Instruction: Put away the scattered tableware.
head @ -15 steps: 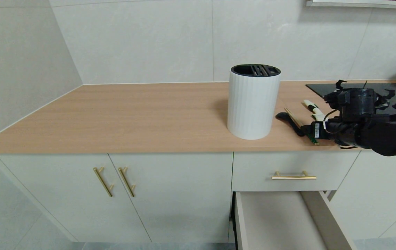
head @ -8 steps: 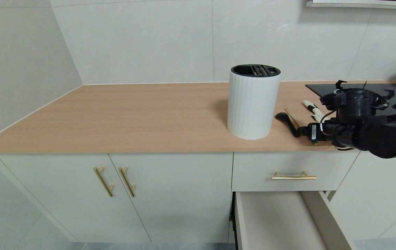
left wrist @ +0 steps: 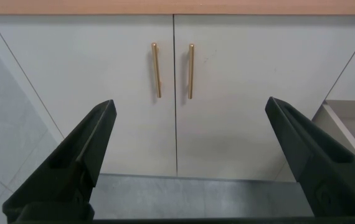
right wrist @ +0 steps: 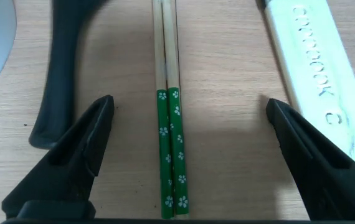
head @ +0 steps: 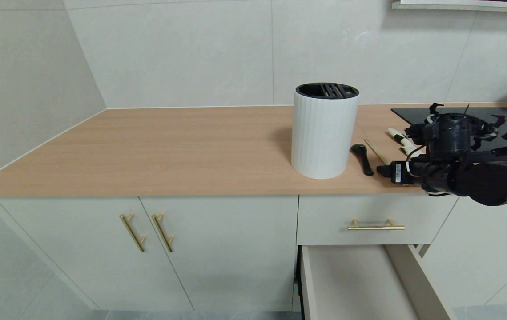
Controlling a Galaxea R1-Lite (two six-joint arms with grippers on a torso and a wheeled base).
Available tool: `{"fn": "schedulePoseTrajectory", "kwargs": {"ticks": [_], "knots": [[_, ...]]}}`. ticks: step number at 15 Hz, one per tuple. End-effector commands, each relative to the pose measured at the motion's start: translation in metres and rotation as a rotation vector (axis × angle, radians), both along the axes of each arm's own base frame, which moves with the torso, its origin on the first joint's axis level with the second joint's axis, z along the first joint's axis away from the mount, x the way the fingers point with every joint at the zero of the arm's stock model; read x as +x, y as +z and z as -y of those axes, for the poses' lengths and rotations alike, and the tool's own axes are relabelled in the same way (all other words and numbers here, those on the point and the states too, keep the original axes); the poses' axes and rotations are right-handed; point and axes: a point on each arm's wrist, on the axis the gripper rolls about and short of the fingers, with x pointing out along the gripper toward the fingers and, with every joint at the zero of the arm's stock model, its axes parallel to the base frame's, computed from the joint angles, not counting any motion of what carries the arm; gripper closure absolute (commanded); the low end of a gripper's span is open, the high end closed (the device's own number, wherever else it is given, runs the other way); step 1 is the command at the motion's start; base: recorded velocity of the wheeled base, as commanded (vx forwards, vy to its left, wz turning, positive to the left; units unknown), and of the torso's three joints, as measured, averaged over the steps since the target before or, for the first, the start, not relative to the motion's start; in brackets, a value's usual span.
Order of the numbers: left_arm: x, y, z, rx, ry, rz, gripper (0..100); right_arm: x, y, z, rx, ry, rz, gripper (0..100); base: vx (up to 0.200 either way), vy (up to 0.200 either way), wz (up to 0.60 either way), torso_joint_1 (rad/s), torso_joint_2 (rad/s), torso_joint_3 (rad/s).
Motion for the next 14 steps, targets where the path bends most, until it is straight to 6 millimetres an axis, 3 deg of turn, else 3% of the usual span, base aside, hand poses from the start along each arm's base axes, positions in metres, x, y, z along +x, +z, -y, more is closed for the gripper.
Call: {"fn": "schedulePoseTrajectory", "kwargs": {"ticks": [1,14], "knots": [[0.0001,0.0001,0.0,0.0,0.002,-0.001,0,0.0,-0.001,-0.0009,-0.001,0.002,-0.004,100,0.0,0.0,0.0,0.0,0.0,0.0],[0.0001,0.0001,0.0,0.0,0.002,-0.001,0,-0.0036,0.0046,-0.0009,0.003,0.003,0.008,100,0.0,0.0,0.0,0.0,0.0,0.0]]}}
